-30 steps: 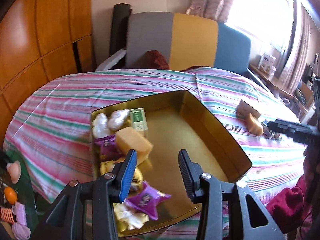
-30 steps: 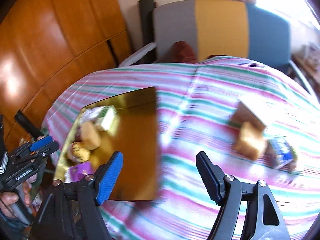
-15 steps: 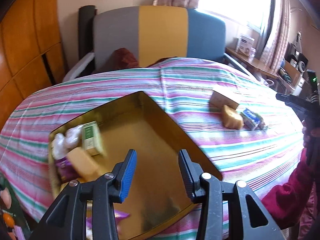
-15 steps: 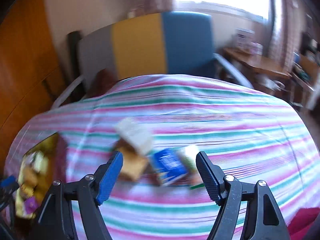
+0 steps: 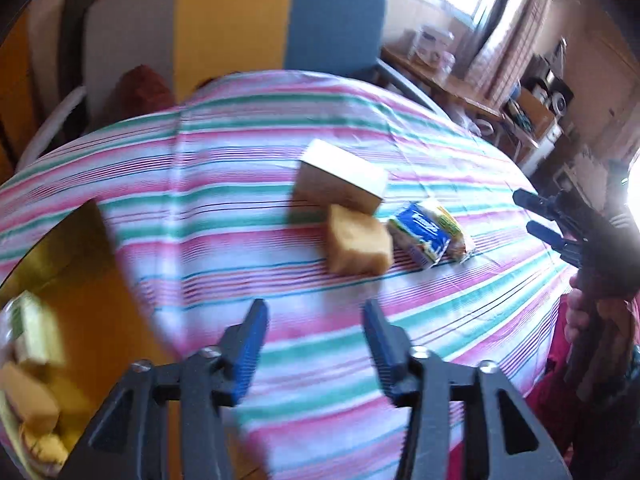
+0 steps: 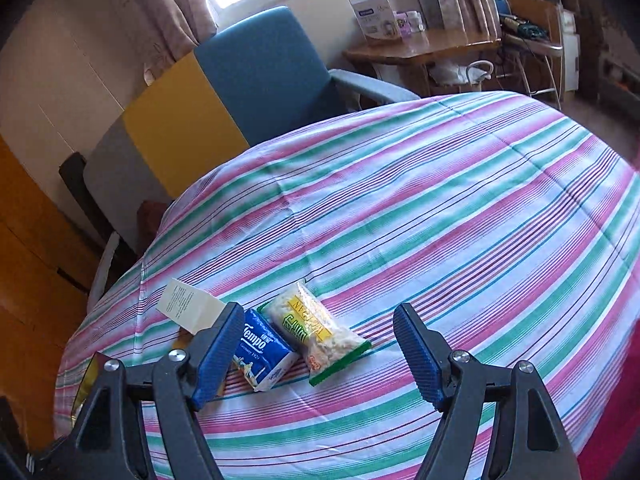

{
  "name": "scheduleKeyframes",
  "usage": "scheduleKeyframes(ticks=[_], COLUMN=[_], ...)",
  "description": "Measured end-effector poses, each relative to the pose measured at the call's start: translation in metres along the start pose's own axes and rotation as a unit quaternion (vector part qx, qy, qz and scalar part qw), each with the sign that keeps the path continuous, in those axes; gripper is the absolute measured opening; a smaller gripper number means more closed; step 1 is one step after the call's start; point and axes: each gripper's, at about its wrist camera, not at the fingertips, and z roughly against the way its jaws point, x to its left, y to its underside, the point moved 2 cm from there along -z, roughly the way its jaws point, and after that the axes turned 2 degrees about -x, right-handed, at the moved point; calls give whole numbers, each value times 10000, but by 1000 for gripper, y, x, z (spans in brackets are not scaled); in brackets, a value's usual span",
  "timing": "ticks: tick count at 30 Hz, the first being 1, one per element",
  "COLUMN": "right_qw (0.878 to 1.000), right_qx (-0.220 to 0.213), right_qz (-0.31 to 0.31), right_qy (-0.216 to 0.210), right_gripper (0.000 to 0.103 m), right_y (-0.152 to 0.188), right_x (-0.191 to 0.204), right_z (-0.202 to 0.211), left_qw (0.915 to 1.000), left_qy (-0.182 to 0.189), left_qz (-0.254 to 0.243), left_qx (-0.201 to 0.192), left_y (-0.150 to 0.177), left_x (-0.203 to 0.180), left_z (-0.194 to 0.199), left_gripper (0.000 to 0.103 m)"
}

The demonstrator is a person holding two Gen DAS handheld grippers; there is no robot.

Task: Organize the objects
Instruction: 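Move the left gripper to the second yellow sponge and grasp it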

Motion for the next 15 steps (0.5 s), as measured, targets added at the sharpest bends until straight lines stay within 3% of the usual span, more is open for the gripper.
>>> scheduleKeyframes(ticks=[2,7,13,15], right_qw=[10000,9999,9994,9993], right_qx=[17,112,220,246], right_qz=[29,-30,-149,-138], right_qy=[-22,-128,-219,-230], right_gripper=[78,80,80,80], right_y=[1,2,3,3], right_x=[1,-1,-3,-3], right_z=[0,-2,-6,-7], left_qw=[9998,9982,9941,9923], left_qy=[109,-66,-369,-555], left_qz=[-92,-506,-860,-934], left_qx=[115,327,555,590], left_y=[-10,-24,-36,-41], left_x=[-15,-44,-61,-59], left_z=[-21,-64,-108,-123], left_gripper=[75,82,82,75])
